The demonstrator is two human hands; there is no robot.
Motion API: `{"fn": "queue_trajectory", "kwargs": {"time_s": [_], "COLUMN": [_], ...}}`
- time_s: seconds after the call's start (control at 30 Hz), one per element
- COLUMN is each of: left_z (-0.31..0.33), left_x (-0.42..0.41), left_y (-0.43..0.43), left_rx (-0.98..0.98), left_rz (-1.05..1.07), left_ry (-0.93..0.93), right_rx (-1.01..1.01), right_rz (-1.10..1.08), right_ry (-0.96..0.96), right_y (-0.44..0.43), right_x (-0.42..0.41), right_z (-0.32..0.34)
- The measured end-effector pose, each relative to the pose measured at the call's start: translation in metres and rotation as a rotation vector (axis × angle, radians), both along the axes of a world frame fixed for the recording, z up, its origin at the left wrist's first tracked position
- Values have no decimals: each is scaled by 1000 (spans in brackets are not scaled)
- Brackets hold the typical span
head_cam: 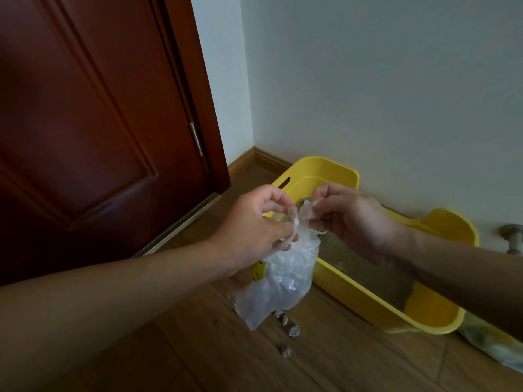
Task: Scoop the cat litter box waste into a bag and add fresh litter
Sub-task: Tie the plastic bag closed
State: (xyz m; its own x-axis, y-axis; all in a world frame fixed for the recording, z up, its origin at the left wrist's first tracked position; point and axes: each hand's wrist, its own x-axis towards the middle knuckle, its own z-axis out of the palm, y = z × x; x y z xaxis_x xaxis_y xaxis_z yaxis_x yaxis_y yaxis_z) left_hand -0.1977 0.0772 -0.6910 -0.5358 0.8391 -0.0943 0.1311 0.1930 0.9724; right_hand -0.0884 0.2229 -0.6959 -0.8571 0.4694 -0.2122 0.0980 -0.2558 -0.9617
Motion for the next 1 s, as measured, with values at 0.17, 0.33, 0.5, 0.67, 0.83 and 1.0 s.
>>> {"fn": "queue_trajectory", "kwargs": {"time_s": [0.17,0.33,0.5,0.67,0.83,1.0], "left_z": [-6,-14,-26,-34,-37,-42], "left_x": [-5,-12,-19,-22,-25,-28], "left_y": [4,10,16,18,13,14], "left_rx": [34,97,135,124,106,67], "left_rz": [-13,30,71,86,94,83], "left_ry": [43,51,19,-16,-20,15], "right_rx": [-42,-12,-104,-75,21,162], "right_rz": [25,38,100,99,149,131], "right_ry": [30,46,69,53,2,-45], "right_y": [6,5,3,-1,3,3], "right_x": [-8,-14,-20,-25,-27,-32], "right_z": [-8,-15,-20,-30,-34,-34]}}
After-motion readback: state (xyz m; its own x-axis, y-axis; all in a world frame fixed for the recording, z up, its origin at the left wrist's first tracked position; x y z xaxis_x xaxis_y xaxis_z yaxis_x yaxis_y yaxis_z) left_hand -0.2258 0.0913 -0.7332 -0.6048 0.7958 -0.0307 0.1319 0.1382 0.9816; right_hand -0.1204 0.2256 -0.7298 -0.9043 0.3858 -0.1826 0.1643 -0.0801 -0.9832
